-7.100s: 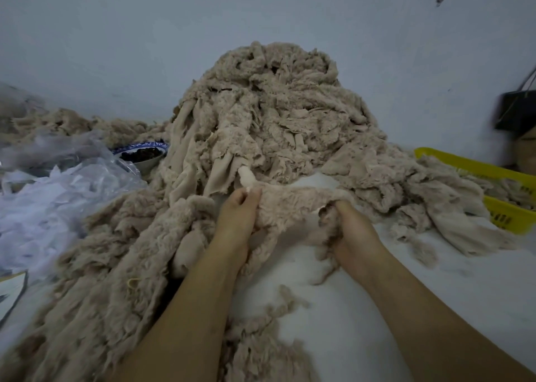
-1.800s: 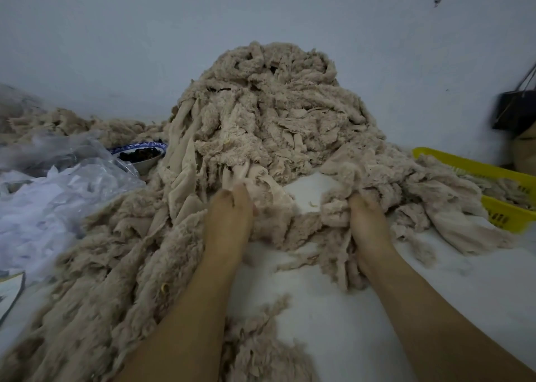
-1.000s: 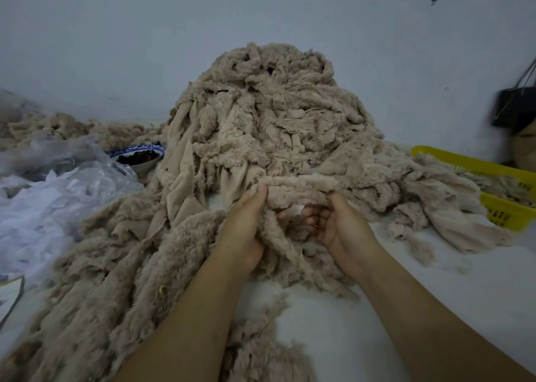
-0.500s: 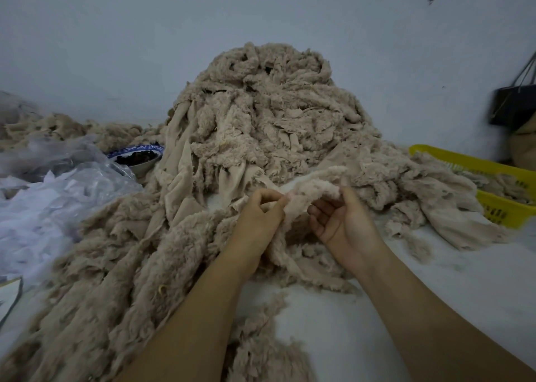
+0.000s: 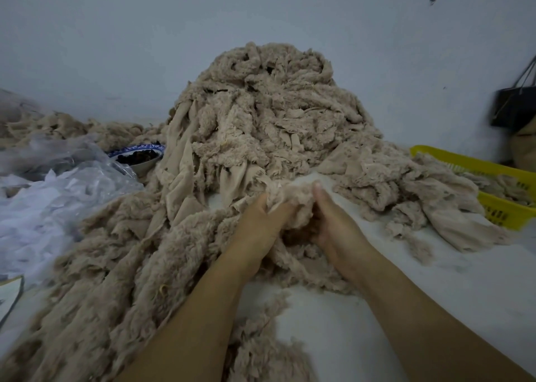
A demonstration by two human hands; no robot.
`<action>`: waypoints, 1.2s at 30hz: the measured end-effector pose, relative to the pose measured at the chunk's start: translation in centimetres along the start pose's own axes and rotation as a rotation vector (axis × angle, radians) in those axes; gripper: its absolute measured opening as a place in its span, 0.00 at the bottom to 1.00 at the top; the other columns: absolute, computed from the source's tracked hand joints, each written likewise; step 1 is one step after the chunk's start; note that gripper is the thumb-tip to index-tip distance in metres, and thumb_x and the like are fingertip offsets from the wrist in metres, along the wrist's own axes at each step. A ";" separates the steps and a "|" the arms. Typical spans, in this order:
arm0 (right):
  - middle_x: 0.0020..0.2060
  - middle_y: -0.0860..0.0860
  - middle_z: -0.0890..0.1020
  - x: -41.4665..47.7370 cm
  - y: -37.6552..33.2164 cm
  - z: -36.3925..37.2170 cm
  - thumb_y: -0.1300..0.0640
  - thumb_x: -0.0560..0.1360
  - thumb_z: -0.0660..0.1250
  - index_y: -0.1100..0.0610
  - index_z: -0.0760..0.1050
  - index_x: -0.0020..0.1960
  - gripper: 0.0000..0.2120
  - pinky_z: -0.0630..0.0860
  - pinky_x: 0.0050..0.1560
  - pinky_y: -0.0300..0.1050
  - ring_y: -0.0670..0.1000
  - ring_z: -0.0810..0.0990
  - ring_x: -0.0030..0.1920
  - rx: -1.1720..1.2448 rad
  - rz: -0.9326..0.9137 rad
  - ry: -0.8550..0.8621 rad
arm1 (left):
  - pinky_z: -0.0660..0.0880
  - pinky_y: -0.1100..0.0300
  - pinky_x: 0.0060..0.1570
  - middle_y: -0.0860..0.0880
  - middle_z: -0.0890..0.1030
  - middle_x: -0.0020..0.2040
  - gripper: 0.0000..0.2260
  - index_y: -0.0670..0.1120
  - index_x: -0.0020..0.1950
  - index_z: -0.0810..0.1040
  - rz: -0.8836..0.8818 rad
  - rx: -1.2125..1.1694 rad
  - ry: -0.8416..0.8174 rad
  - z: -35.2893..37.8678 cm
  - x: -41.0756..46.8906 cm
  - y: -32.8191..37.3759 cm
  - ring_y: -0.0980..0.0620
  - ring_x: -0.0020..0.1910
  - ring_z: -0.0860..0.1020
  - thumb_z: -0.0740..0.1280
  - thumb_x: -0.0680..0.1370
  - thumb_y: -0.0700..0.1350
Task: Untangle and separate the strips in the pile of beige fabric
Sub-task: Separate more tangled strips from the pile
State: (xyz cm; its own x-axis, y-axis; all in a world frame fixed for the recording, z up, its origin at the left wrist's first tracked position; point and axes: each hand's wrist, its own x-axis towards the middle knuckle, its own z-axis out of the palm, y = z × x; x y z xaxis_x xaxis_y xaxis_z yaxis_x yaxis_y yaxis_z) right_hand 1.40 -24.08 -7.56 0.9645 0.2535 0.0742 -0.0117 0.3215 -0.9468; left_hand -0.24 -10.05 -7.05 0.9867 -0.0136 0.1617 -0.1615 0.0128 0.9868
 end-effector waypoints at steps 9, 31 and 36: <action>0.42 0.53 0.85 1.2 0.9 -1.5 0.47 0.81 0.60 0.49 0.83 0.41 0.16 0.80 0.57 0.58 0.54 0.84 0.47 -0.171 -0.062 0.355 | 0.80 0.60 0.43 0.49 0.87 0.48 0.12 0.55 0.47 0.87 -0.169 -0.157 -0.060 0.3 -0.4 0.7 0.53 0.48 0.85 0.65 0.80 0.56; 0.47 0.52 0.87 -0.5 -0.9 -0.5 0.47 0.81 0.64 0.56 0.81 0.55 0.14 0.82 0.38 0.43 0.51 0.87 0.47 -0.029 0.154 0.146 | 0.75 0.67 0.32 0.44 0.82 0.43 0.18 0.41 0.60 0.77 -0.155 -0.991 0.235 -3.6 1.7 1.2 0.55 0.31 0.78 0.57 0.84 0.53; 0.26 0.49 0.81 -0.7 -1.1 -0.3 0.48 0.80 0.65 0.54 0.81 0.37 0.16 0.71 0.22 0.35 0.45 0.77 0.23 -0.026 0.057 0.151 | 0.76 0.66 0.44 0.58 0.85 0.50 0.28 0.54 0.57 0.81 0.001 0.274 -0.035 -1.1 0.0 0.6 0.62 0.48 0.82 0.66 0.68 0.74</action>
State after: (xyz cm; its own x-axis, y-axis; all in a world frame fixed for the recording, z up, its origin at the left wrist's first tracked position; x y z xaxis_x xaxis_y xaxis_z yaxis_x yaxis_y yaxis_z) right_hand 0.80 -24.86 -6.62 0.9912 0.1302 -0.0257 -0.0624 0.2865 -0.9560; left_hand -0.32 -8.98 -6.46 0.9862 -0.0486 0.1581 -0.1653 -0.2585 0.9518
